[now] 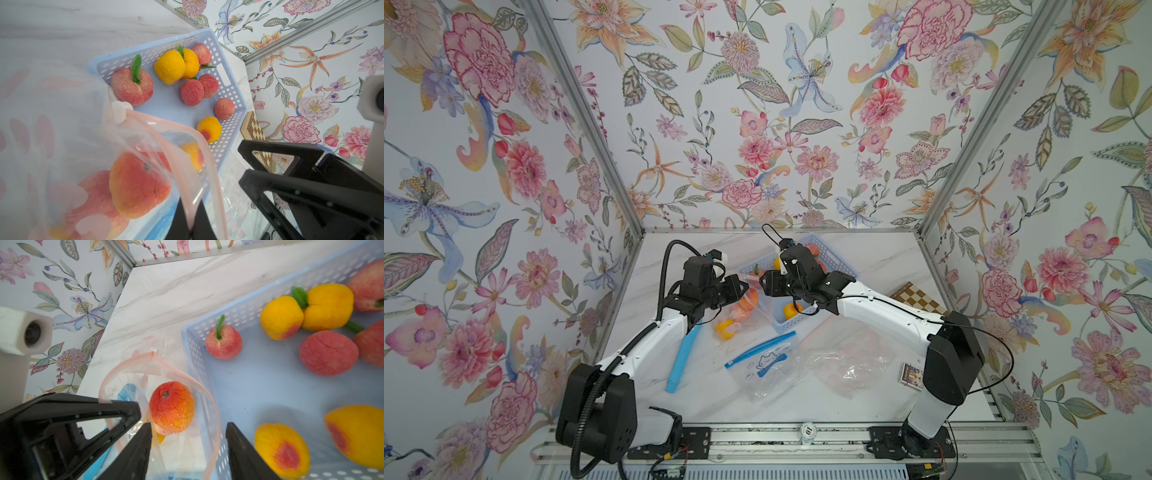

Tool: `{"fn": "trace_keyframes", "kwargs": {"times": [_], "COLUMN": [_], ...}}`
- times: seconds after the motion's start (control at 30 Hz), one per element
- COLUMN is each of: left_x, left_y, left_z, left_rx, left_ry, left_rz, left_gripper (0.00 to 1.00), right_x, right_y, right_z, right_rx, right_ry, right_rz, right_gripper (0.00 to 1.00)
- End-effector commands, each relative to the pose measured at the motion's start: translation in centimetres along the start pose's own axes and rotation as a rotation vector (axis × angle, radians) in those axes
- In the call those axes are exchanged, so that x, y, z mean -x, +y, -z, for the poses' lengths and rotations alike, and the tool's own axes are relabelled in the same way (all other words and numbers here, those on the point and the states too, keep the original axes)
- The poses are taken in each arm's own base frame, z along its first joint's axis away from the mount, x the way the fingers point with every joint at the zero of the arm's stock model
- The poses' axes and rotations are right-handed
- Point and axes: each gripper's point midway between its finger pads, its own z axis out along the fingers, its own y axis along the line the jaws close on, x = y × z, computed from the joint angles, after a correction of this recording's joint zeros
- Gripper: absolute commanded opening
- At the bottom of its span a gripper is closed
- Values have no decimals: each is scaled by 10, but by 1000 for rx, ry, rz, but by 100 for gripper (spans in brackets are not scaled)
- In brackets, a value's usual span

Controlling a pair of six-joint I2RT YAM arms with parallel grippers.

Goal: Place the peach in a zip-top bag and seal the zipper
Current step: Place the peach in the zipper food storage bag, then adjust the zipper food storage bag at the center of the board.

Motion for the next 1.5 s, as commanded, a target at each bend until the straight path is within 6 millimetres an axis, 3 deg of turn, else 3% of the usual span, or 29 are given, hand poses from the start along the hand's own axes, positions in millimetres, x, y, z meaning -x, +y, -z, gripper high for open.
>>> {"fn": "trace_keyframes", "kwargs": {"times": [0.0, 0.27, 0.43, 0.73, 0.9, 1.07, 1.27, 1.47], "left_x": [4, 3, 5, 13, 22, 34, 39, 37], "left_y": [2, 4, 7, 18, 38, 49, 38, 43], "left_z": [-1, -3, -1, 12, 30, 53, 68, 72], "left_rx": [-3, -3, 5, 46, 169, 294, 307, 338], "left_ry": [-12, -8, -12, -30, -52, -81, -82, -83], "left_rz": [5, 8, 10, -2, -32, -93, -138, -148], "left_gripper": [0, 0, 0, 0, 0, 0, 0, 0], "right_x": [-14, -37, -36, -16, 0, 3, 0, 0], "right_y": [-19, 1, 18, 42, 52, 57, 51, 49], "right_z": [-2, -19, -21, -10, 2, 7, -1, -2], "right_rx": [-30, 109, 170, 197, 166, 119, 81, 69], "right_ry": [36, 113, 124, 99, 80, 103, 126, 123], "right_rz": [-108, -158, -123, -28, 40, 93, 96, 103], "right_gripper": [58, 53, 40, 0, 0, 0, 0, 0]}}
